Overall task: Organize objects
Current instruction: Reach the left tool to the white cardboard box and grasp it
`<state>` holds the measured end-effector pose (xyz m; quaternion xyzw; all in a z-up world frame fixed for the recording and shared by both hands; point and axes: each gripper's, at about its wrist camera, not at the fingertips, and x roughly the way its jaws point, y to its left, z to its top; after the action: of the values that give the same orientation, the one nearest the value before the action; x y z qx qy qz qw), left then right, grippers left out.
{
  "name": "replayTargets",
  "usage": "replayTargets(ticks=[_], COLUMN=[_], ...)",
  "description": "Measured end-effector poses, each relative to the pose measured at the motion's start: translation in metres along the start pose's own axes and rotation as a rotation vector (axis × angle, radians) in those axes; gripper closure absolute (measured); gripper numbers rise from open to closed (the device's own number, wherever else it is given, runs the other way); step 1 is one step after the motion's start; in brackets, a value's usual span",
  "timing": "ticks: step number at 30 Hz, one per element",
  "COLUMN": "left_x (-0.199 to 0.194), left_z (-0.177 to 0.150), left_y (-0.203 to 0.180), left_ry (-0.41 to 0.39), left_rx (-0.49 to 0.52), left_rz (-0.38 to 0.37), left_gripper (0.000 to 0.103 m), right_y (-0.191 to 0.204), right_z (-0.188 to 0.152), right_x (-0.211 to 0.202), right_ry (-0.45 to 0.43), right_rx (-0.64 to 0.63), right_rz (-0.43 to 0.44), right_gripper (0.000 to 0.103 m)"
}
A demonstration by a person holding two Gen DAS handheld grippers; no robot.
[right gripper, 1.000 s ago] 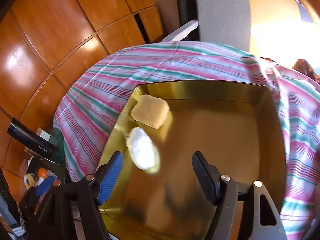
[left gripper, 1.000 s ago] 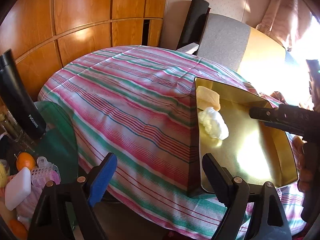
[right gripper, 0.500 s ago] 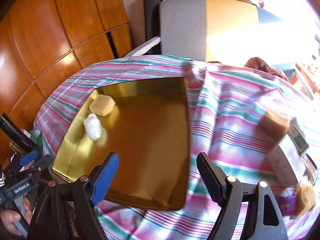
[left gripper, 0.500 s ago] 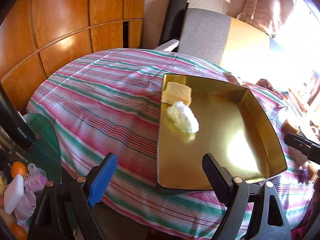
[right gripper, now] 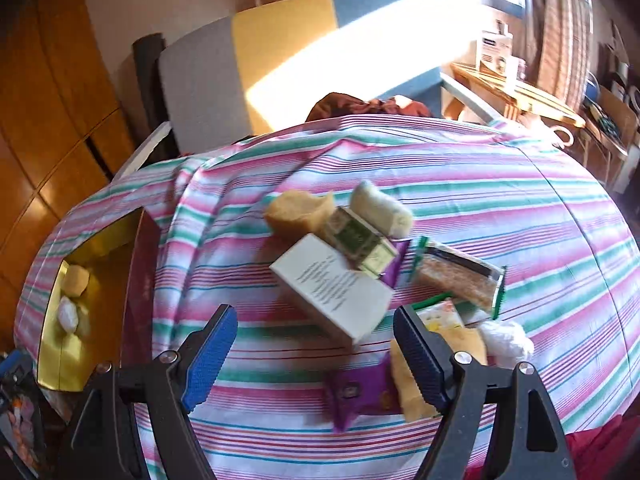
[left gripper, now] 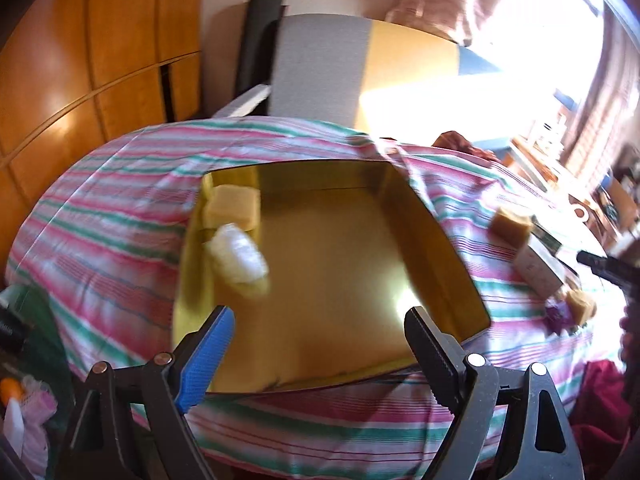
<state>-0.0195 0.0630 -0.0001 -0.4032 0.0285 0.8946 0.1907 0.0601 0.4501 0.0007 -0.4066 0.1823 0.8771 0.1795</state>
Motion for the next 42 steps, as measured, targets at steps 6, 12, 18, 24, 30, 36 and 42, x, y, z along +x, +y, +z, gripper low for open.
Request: replayTargets(ticks=[6, 12, 18, 24, 30, 36, 42], left_x=[0.004, 0.01, 0.017, 0.029, 0.046, 0.077, 0.106], left_z=[0.003, 0.001, 0.006, 0.021, 0.029, 0.032, 0.036], left_y=[-0.045, -0.071, -0.09, -0.118, -0.162, -0.206, -0.242], left_ry=[0.017, 0.048, 0.075, 0.1, 0.109, 0.149, 0.19], left_rx=[0.095, 0.14, 0.168, 0.184, 0.264, 0.314, 0.344], left_rz=[-0.084, -0.122, -0.154, -0.201, -0.216, -0.225, -0.236], left_gripper=[0.013, 0.012, 0.012, 0.012, 0.012, 0.012, 0.012], right_y=[-0.042, -0.052, -0.039, -0.02, -0.042, -0.069, -0.09], right_z=[0.02, 0.031, 0.026, 0.024, 0.033, 0.041, 0.044], right_x=[0.029, 0.066, 0.09, 0.073, 0.05, 0.038, 0.034], right_ry=[0.064, 0.101, 0.193, 0.21, 0.099, 0.011, -0.028], right_rx=[0.096, 0.156, 0.15, 0.144, 0.205, 0.279, 0.35], right_rz=[0.027, 0.102, 0.276, 0.569, 0.536, 0.414, 0.342], right_gripper=[0.021, 0.021, 0.021, 0.021, 0.021, 0.021, 0.021])
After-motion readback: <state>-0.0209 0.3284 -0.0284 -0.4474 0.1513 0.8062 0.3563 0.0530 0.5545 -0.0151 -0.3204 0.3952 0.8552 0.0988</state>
